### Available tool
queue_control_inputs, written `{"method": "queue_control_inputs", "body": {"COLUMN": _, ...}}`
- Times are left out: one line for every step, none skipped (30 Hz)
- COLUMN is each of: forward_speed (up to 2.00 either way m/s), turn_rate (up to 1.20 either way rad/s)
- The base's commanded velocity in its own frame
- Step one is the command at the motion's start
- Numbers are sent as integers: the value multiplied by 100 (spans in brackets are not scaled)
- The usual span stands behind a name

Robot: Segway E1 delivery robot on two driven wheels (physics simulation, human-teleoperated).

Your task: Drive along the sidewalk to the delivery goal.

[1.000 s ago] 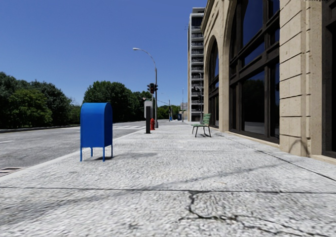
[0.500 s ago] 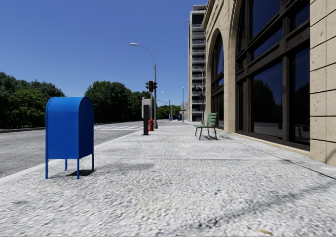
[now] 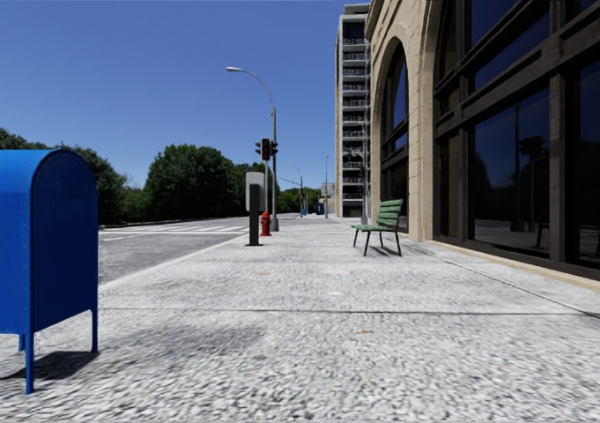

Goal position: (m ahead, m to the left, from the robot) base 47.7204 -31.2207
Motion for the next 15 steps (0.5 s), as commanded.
{"method": "queue_control_inputs", "body": {"forward_speed": 200, "turn_rate": -23}}
{"method": "queue_control_inputs", "body": {"forward_speed": 200, "turn_rate": -17}}
{"method": "queue_control_inputs", "body": {"forward_speed": 200, "turn_rate": 0}}
{"method": "queue_control_inputs", "body": {"forward_speed": 200, "turn_rate": 0}}
{"method": "queue_control_inputs", "body": {"forward_speed": 200, "turn_rate": 0}}
{"method": "queue_control_inputs", "body": {"forward_speed": 200, "turn_rate": 0}}
{"method": "queue_control_inputs", "body": {"forward_speed": 200, "turn_rate": 0}}
{"method": "queue_control_inputs", "body": {"forward_speed": 200, "turn_rate": 0}}
{"method": "queue_control_inputs", "body": {"forward_speed": 200, "turn_rate": 0}}
{"method": "queue_control_inputs", "body": {"forward_speed": 200, "turn_rate": 0}}
{"method": "queue_control_inputs", "body": {"forward_speed": 200, "turn_rate": 0}}
{"method": "queue_control_inputs", "body": {"forward_speed": 200, "turn_rate": 0}}
{"method": "queue_control_inputs", "body": {"forward_speed": 200, "turn_rate": 0}}
{"method": "queue_control_inputs", "body": {"forward_speed": 200, "turn_rate": 0}}
{"method": "queue_control_inputs", "body": {"forward_speed": 200, "turn_rate": 0}}
